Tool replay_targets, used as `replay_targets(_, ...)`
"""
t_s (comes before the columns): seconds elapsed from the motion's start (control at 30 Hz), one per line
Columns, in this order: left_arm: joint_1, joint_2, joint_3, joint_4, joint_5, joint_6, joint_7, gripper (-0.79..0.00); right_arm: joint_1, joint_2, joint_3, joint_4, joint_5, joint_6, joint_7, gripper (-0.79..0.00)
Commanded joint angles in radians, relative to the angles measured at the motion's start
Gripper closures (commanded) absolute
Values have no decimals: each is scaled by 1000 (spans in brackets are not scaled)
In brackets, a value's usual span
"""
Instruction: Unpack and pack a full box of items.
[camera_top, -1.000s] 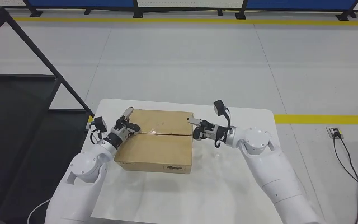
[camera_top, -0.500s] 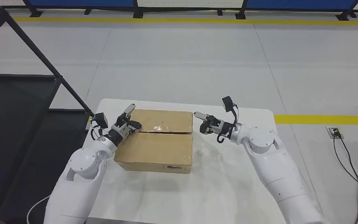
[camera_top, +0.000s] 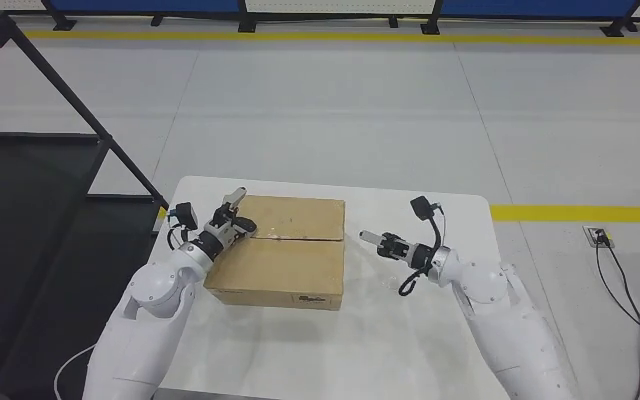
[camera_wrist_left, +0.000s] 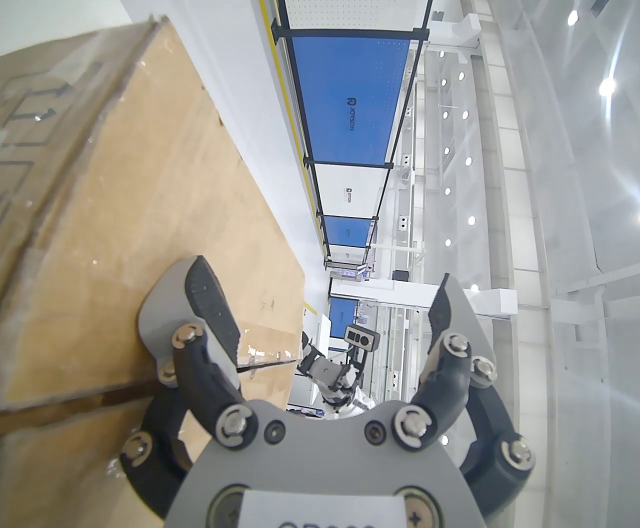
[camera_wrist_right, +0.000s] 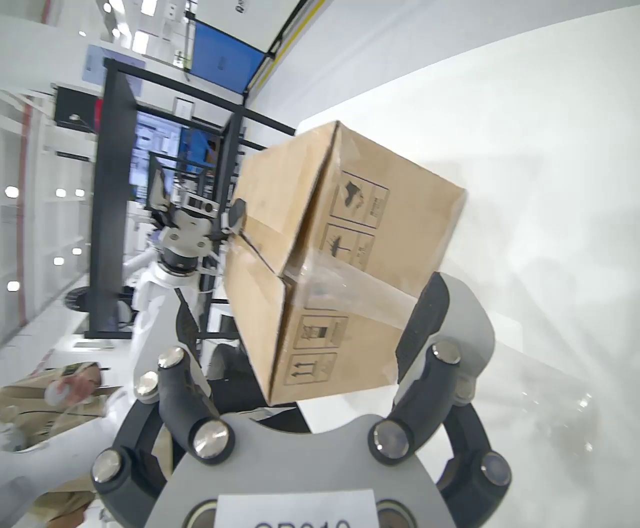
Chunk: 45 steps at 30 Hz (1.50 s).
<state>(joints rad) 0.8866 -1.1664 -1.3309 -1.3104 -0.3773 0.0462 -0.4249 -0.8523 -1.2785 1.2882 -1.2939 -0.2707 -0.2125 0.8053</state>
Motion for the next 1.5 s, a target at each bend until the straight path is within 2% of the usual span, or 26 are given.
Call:
replay_targets(0.0,-1,-1,2,0,1,2,0,-785,-41,6,6,-65,-69,55,-6,-785)
replay_targets(0.3,10,-5,6,-10,1,0,3,-785,-44,7,6,-66,-72,56,-11,-785)
replay_targets(0.37,11,-6,6,-13,1,1,3,-785,-62,9,-4,-83,-121,56,-42,-785)
replay_targets(0.53,16,-7,3,-18,1,-1,6,-785,-103,21,-15,-116,-216,11,-14,-785)
replay_targets(0.63,18,-8,4,-25,3,2,8,-785,-120,25,-34,-137,-316,63,-27,-785)
replay_targets(0.77,19,-10,6,-31,8,5,9,-785,-133,21,-103,-175,-541,209,-122,-785)
replay_targets(0.97,20,-11,5,-36,12,7,8,-785,-77,0,-209,-130,-713,386,-134,-785)
replay_targets(1.27,24,-13,-1,-43,15,8,9,-785,42,-47,-307,48,-745,504,-189,-785)
replay_targets(1.47,27,-13,-7,-47,20,11,11,-785,101,-84,-341,161,-710,576,-300,-785)
